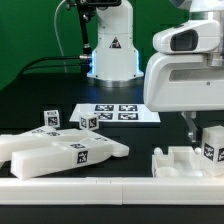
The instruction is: Assemble chair
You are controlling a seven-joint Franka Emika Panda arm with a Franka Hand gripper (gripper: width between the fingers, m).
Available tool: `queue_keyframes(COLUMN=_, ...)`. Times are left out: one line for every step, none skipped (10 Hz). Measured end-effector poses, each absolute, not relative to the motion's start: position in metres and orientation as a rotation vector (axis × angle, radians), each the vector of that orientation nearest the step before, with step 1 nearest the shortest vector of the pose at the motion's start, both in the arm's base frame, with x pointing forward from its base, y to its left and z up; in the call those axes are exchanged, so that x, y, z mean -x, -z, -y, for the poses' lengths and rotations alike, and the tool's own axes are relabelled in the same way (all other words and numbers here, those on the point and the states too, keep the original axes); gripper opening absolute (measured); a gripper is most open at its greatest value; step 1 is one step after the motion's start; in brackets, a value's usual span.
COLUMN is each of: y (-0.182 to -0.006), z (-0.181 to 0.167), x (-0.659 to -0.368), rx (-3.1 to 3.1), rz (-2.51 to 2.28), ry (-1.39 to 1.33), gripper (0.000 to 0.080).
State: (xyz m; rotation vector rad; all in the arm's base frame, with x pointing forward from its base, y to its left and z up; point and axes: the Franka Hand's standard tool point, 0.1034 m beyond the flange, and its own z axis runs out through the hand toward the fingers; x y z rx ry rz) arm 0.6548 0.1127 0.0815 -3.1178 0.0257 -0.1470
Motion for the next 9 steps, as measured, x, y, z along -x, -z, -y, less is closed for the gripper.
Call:
queue_keyframes(y=-0.0815, z=-0.1132, x=-0.6548, rx=3.111, rz=-0.14, ry=0.146, gripper=0.0283)
queue_keyframes(y=-0.0818, z=-0.1135, x=-0.6549, rx=3.084, rz=-0.392, ry=0.144, gripper=0.0283)
queue_keyframes(y=-0.0821, z=-0.1127, x=-0.6551, rx=3.039, rz=-0.632, ry=0.141, gripper=0.0284)
queue_keyframes(y=-0.0829, z=-0.113, x=-0.6543, rx=2.978, rz=-0.878, ry=0.117, gripper=0.0284)
queue_keyframes(y=-0.0822, z=-0.1113, x=-0.6553, rx=2.88, rz=-1.118, ry=0.105, gripper=0.0284)
queue_keyframes(y=-0.0808, z=-0.1109, x=-0.6549, rx=2.775, rz=-1.33, ry=0.089, gripper=0.0284)
queue_keyframes(y=-0.0799, z=-0.1102, x=-0.6549, rx=2.659, rz=-1.525, ry=0.072, gripper=0.0284)
queue_keyframes(y=-0.0799, z=-0.1075, x=-0.6547, rx=2.49, rz=-1.739, ry=0.04, gripper=0.0284)
queue_keyframes(y=-0.0796, z=-0.1071, x=-0.6538, rx=2.417, rz=-1.824, ry=0.028, gripper=0.0284)
